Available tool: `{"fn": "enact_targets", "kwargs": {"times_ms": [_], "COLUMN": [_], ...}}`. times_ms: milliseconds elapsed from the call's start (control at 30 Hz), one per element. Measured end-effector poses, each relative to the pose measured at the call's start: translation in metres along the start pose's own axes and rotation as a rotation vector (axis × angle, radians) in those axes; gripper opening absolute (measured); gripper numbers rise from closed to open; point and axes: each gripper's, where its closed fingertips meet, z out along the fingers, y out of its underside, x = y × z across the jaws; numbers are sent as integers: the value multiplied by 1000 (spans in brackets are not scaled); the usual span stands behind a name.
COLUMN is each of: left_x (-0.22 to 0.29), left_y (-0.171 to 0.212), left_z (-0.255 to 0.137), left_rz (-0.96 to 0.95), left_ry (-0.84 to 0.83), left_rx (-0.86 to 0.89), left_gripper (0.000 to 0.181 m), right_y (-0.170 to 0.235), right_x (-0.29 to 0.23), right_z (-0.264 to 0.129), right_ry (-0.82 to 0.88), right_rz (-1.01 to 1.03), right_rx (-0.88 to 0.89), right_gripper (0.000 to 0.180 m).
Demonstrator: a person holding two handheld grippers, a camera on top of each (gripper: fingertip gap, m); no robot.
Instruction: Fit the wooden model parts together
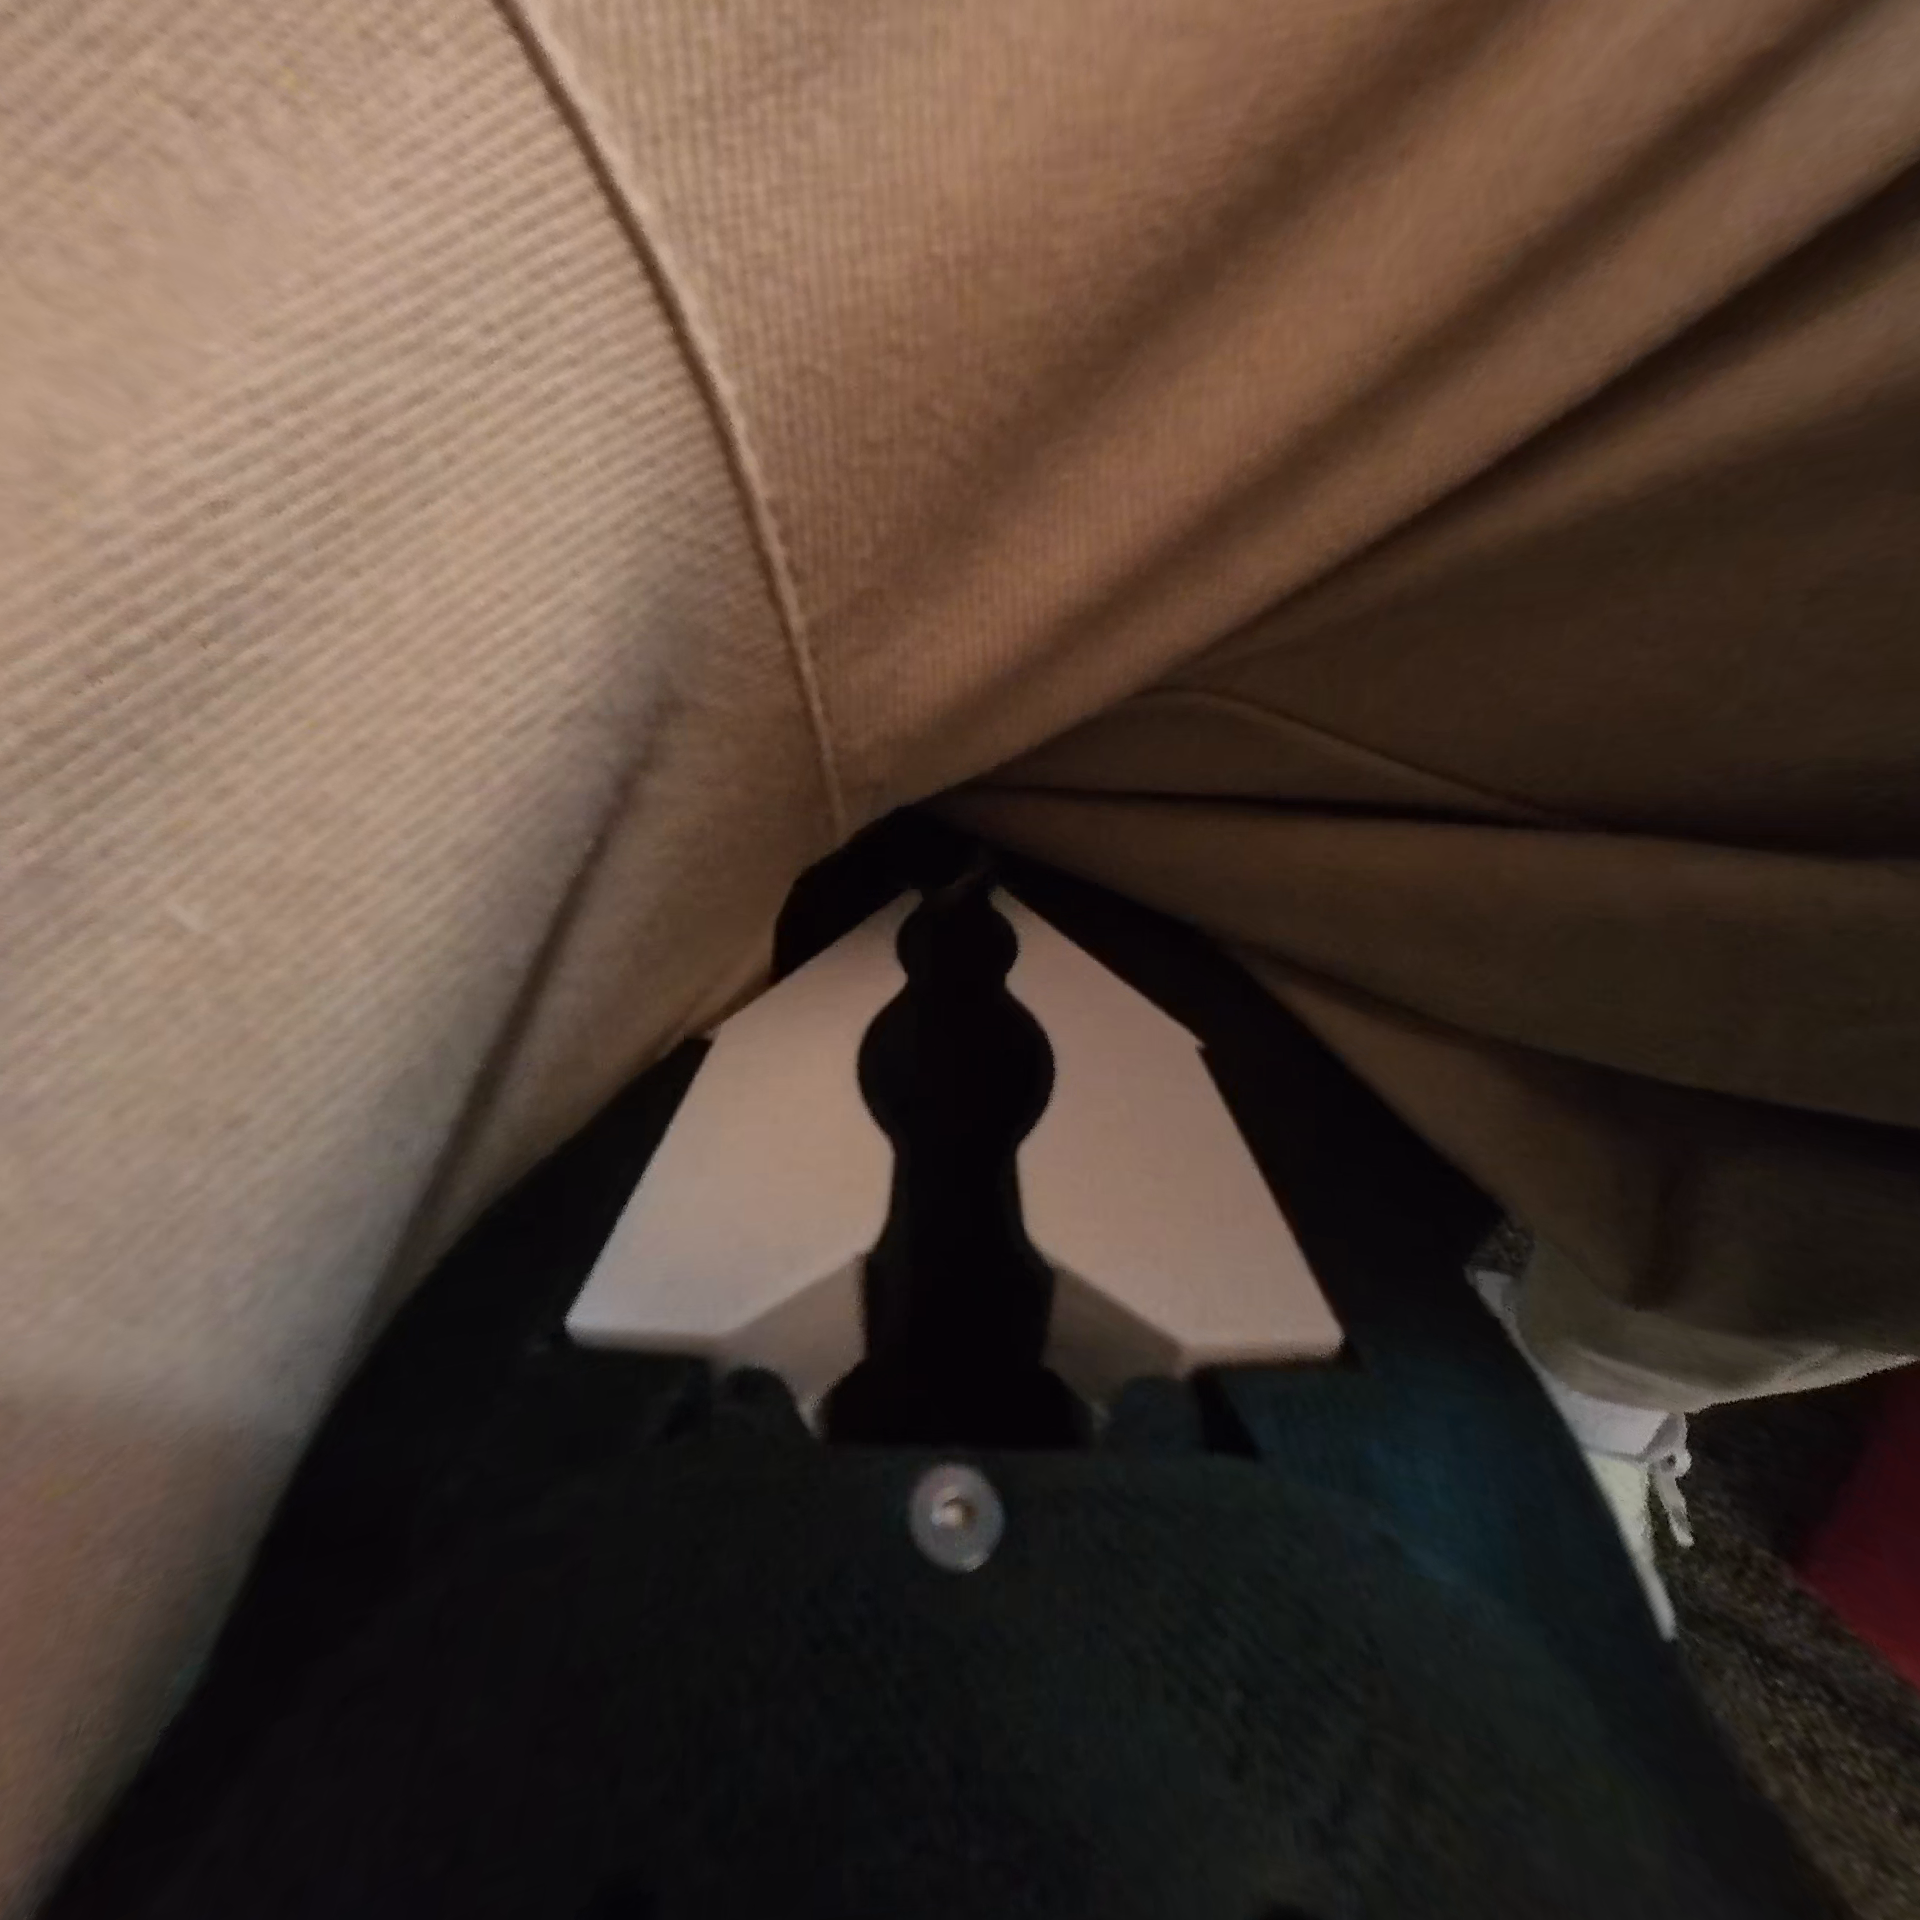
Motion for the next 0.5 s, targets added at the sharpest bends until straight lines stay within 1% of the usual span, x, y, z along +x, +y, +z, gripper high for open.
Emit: {"fn": "enact_targets", "kwargs": {"times_ms": [33, 300, 500], "left_x": [0, 6, 8], "left_y": [0, -1, 0], "left_z": [-1, -3, -2], "left_rz": [7, -1, 12], "left_ry": [-2, 20, 22], "left_rx": [-1, 8, 5], "left_gripper": [20, 20, 20], "right_y": [1, 4, -13], "right_x": [0, 10, 21], "right_z": [-1, -26, -67], "right_ry": [3, 82, 203], "right_rz": [10, 109, 193], "right_rx": [-4, -1, 61], "right_gripper": [3, 1, 1]}}
